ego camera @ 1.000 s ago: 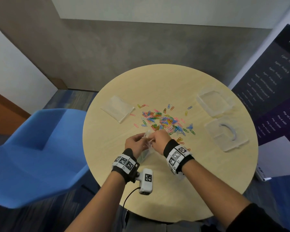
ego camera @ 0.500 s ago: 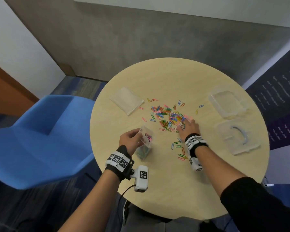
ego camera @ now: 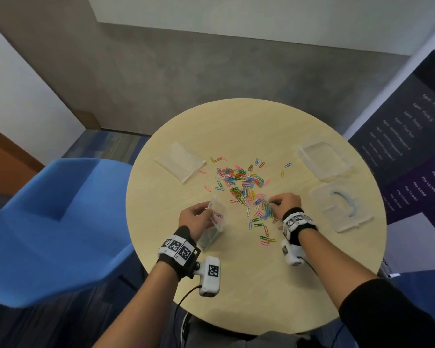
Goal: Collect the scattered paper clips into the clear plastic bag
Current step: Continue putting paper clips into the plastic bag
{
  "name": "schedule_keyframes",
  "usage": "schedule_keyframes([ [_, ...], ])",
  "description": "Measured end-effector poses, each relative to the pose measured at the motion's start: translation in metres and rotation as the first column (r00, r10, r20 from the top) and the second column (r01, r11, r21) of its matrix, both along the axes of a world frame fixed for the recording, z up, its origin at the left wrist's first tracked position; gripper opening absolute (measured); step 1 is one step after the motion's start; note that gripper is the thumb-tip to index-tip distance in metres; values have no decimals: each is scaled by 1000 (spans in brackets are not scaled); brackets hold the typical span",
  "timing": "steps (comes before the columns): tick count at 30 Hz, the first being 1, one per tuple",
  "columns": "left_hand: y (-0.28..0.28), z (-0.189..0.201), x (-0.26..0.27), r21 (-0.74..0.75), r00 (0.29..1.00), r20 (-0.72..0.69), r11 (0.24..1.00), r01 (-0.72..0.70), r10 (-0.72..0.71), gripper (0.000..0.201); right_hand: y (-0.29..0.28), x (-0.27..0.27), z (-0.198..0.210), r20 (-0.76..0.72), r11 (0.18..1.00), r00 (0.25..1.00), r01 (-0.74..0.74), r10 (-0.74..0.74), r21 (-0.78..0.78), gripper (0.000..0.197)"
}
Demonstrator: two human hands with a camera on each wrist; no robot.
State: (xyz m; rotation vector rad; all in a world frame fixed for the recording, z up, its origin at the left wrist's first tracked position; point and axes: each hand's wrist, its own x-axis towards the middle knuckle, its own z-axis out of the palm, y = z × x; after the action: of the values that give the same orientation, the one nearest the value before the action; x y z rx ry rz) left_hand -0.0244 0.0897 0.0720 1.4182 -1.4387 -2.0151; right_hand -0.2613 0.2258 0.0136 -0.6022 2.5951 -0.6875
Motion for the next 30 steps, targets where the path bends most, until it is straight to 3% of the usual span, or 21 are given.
schedule_keyframes([
  [1, 1, 0, -2, -1, 1000, 7, 1000, 2, -2, 26, 4, 1, 4, 151, 978, 979, 158, -137, -135, 19],
  [2, 2, 0, -4, -1, 1000, 11, 1000, 3, -3, 26, 7, 4, 9, 371, 912, 903, 323, -217, -253, 19],
  [4, 5, 0, -8, -6, 1000, 23, 1000, 13, -13, 26, 8, 16, 23, 778, 719, 619, 589, -107, -370, 23],
  [6, 8, 1, -13, -10, 999, 35, 999, 32, -31, 26, 6, 30, 35, 917, 602, 392, 713, 81, -358, 22],
  [7, 10, 1, -15, -11, 999, 39, 999, 39, -38, 27, 3, 37, 40, 930, 595, 338, 722, 141, -353, 22],
  [9, 12, 2, -20, -12, 998, 36, 999, 51, -51, 29, -2, 52, 50, 926, 626, 304, 683, 225, -376, 22],
  [12, 15, 4, -25, -23, 997, 29, 997, 76, -76, 28, -12, 73, 60, 885, 729, 359, 514, 297, -453, 25],
  [16, 16, 1, -28, -45, 995, 35, 994, 100, -98, 21, -27, 86, 58, 719, 871, 645, 164, 260, -462, 28],
  [18, 15, 1, -28, -46, 993, 48, 992, 114, -112, 25, -34, 85, 58, 592, 930, 778, 30, 209, -367, 23],
  [20, 14, -1, -30, -62, 989, 61, 989, 135, -131, 28, -41, 83, 62, 472, 964, 851, -134, 231, -229, 25],
  [22, 13, -2, -32, -79, 987, 66, 986, 149, -144, 30, -47, 85, 69, 367, 945, 871, -316, 325, -87, 37],
  [24, 10, -3, -34, -98, 985, 75, 982, 161, -154, 30, -53, 88, 74, 293, 907, 862, -418, 412, -47, 41],
  [28, 2, -3, -33, -63, 990, 64, 990, 127, -123, 29, -62, 80, 77, 201, 875, 852, -472, 483, -106, 19],
  [30, -3, -4, -30, -46, 994, 62, 995, 94, -91, 28, -65, 58, 78, 309, 895, 849, -353, 428, -272, 14],
])
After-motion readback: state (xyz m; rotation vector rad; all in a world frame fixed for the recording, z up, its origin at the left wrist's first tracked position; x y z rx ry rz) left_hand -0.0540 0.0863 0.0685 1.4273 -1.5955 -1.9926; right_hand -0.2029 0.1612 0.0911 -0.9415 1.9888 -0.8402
